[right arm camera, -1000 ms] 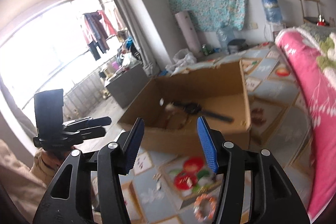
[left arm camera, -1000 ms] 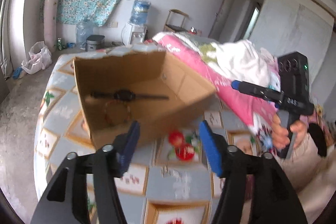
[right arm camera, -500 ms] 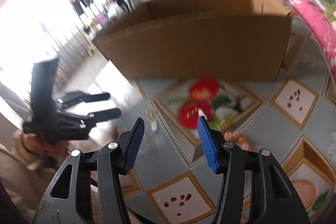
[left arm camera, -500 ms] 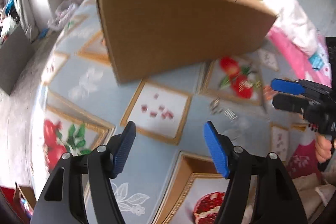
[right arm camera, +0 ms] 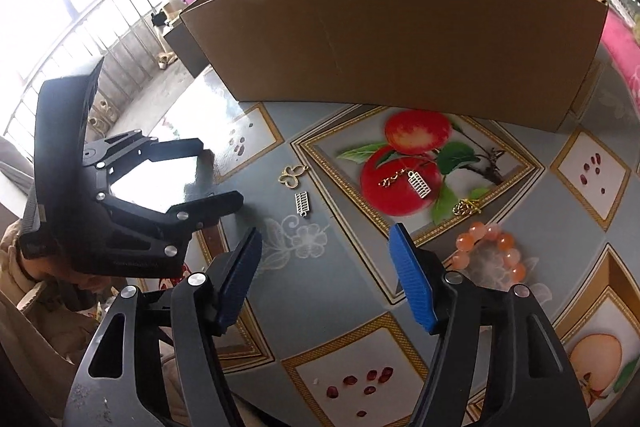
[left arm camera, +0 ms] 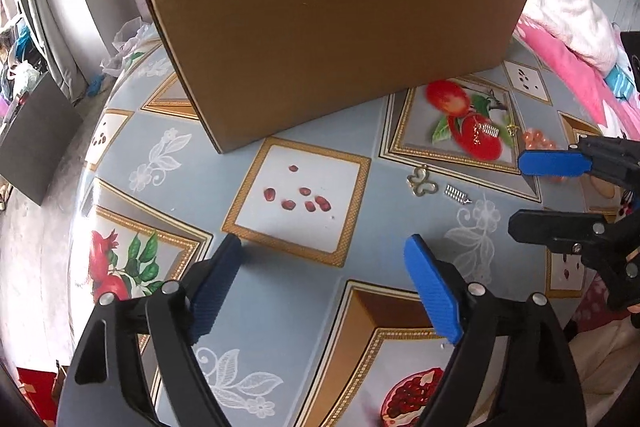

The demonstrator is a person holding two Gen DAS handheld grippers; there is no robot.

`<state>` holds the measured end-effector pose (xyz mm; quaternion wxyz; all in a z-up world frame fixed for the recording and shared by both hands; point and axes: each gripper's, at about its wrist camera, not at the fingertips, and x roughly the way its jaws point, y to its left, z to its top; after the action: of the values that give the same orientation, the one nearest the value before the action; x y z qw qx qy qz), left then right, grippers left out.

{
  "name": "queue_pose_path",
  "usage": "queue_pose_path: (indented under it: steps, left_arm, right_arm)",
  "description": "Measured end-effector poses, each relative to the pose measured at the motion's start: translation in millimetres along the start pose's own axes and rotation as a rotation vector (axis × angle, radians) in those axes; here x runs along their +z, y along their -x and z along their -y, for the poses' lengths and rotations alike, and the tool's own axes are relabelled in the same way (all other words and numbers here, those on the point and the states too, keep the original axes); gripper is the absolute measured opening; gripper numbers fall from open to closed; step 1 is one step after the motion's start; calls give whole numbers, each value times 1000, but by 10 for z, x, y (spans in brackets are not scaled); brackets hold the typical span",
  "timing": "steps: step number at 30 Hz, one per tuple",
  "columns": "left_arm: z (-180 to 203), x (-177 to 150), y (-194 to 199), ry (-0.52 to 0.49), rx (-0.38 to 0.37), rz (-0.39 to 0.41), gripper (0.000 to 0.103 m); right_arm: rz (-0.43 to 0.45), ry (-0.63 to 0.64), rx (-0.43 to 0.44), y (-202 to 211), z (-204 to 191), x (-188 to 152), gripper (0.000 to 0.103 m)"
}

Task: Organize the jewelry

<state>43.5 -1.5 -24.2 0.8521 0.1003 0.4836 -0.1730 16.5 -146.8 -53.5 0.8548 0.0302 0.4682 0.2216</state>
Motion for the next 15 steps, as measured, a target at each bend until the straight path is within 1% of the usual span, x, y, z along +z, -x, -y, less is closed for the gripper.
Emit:
queue_pose_path:
  steps: [4,7,8,10,12,13,15]
  left_arm:
    - [16,4,-15,3,2,5,82]
    - [-3,-7,6,26,0,19,81]
    - [1,-9,30,30,-12,35,81]
    - [28,-23,132,21,-63,83,81]
    - [120,-29,231,-11,-121,137,74]
    - [158,-30,249,-26,-137,148,73]
    - [268,-28,260,-68,-170,164,62]
  right_arm:
    - [15,-15,13,36,47,-10,63]
    - [50,-30,4,158,146,-24,63]
    - [68,-43,1,213,199,-29,63]
    - [97,-68,-1,293,287,-51,63]
    - [119,-90,-6,339,366,-66,63]
    - [129,-103,-7,345,422,-67,63]
    - [141,-129,-4,370,501,-71,63]
